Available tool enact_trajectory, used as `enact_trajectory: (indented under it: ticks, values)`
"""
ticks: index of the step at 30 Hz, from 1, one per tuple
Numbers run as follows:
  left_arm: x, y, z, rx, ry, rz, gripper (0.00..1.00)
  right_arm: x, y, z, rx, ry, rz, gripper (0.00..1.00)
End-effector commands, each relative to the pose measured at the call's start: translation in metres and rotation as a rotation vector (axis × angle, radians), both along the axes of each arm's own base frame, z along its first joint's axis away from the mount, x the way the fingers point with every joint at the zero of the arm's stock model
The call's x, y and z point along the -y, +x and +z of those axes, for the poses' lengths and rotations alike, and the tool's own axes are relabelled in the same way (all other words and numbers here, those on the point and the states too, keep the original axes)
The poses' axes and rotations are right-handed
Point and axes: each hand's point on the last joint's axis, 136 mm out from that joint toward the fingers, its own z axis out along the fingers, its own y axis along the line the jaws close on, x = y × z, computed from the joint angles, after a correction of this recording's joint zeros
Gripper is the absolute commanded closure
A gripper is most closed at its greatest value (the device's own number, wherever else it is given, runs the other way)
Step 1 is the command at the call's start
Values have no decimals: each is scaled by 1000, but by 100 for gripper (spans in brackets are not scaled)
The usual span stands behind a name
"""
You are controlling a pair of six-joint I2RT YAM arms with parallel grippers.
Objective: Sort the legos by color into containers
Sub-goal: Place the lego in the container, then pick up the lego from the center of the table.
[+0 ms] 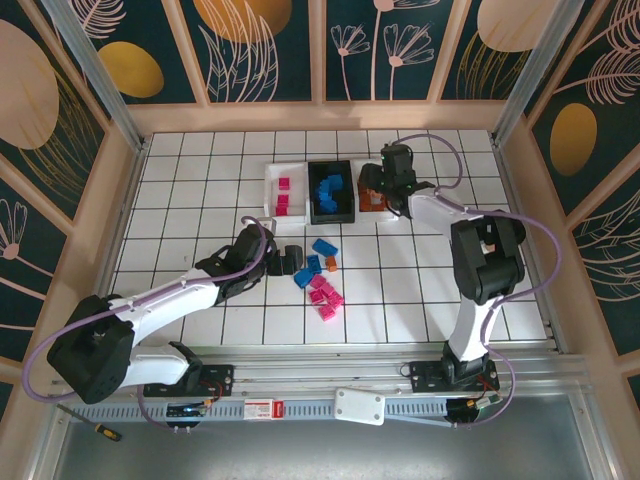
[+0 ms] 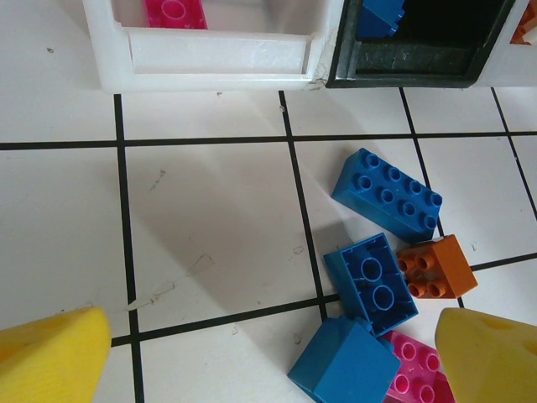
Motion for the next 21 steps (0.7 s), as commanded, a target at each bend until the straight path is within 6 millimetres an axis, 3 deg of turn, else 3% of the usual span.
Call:
enact_trajectory:
  ticks: [1, 3, 6, 13, 17, 21]
  values:
    - [-5, 1, 3, 3, 0, 27, 1, -8, -6, 38, 69, 18, 35, 36]
    - [-6, 0, 3, 6, -1, 29, 1, -17, -29, 46, 84, 19, 61, 35]
    - [-7, 0, 3, 8, -1, 31, 1, -40, -78, 38, 75, 5, 130, 35]
    - [-8, -1, 2, 8, 1, 32, 1, -101, -190, -31, -91, 13, 385, 34]
    - [-10, -2, -1, 5, 1, 37, 1, -114, -219, -56, -142, 1, 452, 34]
    - [-8, -5, -5, -4, -8, 28, 1, -114, -225, -74, -175, 1, 458, 36]
